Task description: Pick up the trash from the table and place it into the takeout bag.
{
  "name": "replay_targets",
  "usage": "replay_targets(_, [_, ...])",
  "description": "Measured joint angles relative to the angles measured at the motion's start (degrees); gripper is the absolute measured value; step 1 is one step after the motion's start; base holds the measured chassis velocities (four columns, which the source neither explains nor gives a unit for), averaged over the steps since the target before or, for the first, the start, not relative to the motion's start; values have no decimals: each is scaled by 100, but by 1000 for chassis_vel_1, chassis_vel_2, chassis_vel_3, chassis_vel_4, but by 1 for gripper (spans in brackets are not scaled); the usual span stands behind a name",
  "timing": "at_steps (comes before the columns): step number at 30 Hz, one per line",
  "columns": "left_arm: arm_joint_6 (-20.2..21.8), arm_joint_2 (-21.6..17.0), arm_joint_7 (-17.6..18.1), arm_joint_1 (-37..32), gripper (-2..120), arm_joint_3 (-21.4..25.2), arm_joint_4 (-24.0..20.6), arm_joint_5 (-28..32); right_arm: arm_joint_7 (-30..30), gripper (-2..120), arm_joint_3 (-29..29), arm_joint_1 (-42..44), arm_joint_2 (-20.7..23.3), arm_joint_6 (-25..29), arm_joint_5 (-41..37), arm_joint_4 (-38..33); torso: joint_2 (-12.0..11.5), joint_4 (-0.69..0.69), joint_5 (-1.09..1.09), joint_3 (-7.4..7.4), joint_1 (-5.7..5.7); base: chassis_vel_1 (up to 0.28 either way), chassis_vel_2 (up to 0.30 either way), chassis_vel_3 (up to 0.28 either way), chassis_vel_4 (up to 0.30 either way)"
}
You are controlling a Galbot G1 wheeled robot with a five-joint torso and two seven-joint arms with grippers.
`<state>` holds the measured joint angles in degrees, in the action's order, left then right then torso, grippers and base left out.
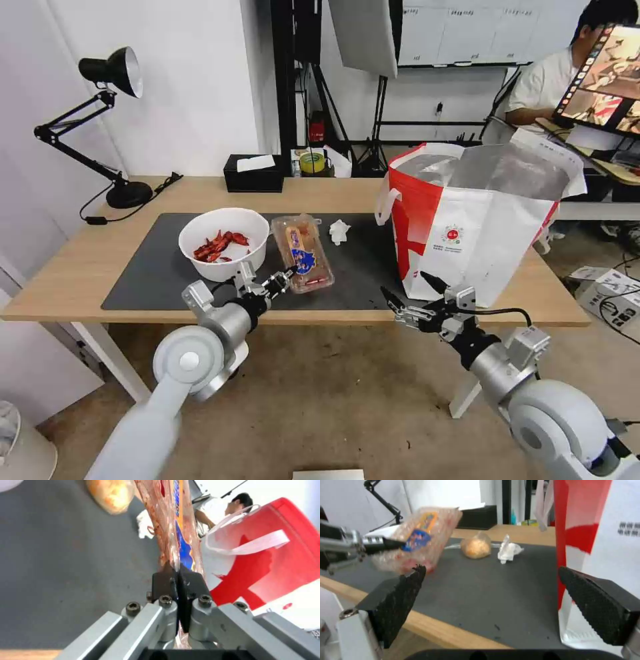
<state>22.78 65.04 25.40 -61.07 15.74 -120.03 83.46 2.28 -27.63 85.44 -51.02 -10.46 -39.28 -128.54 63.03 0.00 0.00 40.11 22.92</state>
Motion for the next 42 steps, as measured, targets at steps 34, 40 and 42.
replay_targets(34, [-149,-326,-92,3607,0,-1642,651,1122,179,100,-42,1103,-1036,521,944,55,-1,0,1,1,1,0,0,0,0])
replay_targets(40, [-227,10,-54,4331,0,-2189,1038,1120,198,100,17,1110,-1121,530,1023,123,-1,-1,1,1,1,0,0,0,0])
replay_targets(42, [-238,144,-45,4614,0,-2406,1261,1112,202,100,37,1111,-1140,534,1046,141,-1,0,2,0,1,0,0,0,0])
